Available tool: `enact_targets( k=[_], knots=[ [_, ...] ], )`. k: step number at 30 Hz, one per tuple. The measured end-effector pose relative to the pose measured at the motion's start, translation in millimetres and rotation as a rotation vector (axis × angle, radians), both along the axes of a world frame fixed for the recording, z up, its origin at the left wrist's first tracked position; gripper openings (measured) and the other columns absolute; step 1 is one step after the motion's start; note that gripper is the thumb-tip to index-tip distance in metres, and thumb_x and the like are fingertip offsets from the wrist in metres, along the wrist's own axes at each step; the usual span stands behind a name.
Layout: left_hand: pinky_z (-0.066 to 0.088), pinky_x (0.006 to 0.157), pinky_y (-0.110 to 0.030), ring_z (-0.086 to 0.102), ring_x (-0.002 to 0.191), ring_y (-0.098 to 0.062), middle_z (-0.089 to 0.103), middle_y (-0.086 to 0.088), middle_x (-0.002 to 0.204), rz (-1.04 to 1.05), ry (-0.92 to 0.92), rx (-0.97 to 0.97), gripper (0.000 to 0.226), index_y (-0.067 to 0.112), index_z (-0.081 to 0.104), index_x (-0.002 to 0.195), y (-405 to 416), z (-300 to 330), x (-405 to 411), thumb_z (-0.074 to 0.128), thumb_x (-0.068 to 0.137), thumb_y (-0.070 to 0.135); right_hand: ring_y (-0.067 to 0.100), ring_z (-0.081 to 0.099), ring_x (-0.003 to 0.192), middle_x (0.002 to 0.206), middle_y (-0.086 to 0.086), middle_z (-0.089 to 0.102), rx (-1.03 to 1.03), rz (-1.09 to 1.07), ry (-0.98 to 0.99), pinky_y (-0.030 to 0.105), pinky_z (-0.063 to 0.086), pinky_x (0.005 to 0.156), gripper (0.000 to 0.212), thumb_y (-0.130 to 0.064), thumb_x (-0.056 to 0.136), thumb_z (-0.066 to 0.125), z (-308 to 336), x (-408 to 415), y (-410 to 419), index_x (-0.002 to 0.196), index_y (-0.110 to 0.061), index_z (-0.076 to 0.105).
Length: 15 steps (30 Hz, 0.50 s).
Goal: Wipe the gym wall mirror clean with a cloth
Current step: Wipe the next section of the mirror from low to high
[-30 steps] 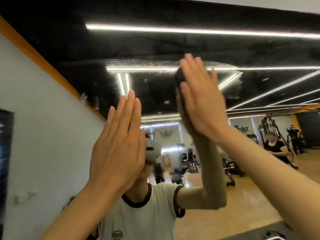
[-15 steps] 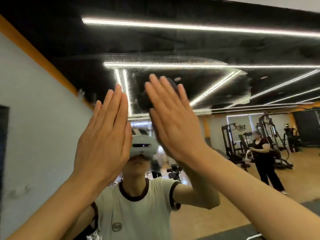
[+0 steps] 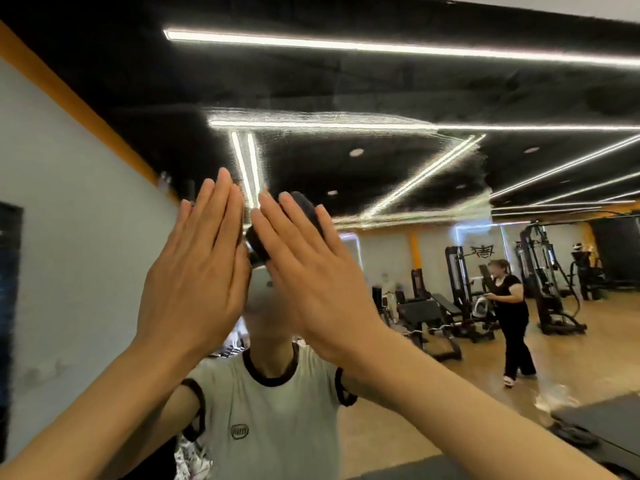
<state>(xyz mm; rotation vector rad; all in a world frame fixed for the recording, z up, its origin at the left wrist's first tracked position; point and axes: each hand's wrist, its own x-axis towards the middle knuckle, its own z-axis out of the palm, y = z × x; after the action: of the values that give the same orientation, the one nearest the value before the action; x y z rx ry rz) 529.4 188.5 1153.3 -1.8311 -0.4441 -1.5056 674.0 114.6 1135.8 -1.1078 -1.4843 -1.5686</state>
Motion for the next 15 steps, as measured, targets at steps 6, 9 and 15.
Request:
enact_targets(
  k=[6, 9, 15],
  knots=[
    [-0.007, 0.125, -0.025, 0.005, 0.157, -0.021, 0.007, -0.009, 0.170, 0.025, 0.008, -0.007, 0.061, 0.004, 0.013, 0.161, -2.0, 0.4, -0.9, 0.021, 0.106, 0.029, 0.013, 0.014, 0.154, 0.164, 0.007, 0.027, 0.065, 0.064, 0.364, 0.043, 0.004, 0.127, 0.051, -0.011, 0.104, 0.034, 3.5, 109.9, -62.3, 0.155, -0.011, 0.033],
    [-0.006, 0.125, -0.026, 0.005, 0.157, -0.022, 0.006, -0.010, 0.170, 0.028, 0.003, -0.006, 0.060, 0.004, 0.012, 0.161, -1.0, -0.3, 0.1, 0.023, 0.106, 0.028, 0.016, 0.010, 0.154, 0.163, 0.007, 0.026, 0.257, 0.198, 0.697, 0.041, -0.004, 0.126, 0.047, -0.009, 0.106, 0.036, 11.7, 120.5, -70.1, 0.153, -0.011, 0.032],
    [-0.004, 0.126, -0.029, 0.003, 0.157, -0.020, 0.006, -0.009, 0.170, 0.016, 0.008, -0.011, 0.060, 0.004, 0.012, 0.161, 0.9, -0.4, 0.7, 0.024, 0.106, 0.026, 0.028, 0.023, 0.151, 0.156, 0.014, 0.041, 0.118, 0.185, 0.236, 0.040, -0.003, 0.124, 0.045, -0.001, 0.098, 0.049, 50.5, 2.9, -0.9, 0.143, -0.005, 0.049]
  ],
)
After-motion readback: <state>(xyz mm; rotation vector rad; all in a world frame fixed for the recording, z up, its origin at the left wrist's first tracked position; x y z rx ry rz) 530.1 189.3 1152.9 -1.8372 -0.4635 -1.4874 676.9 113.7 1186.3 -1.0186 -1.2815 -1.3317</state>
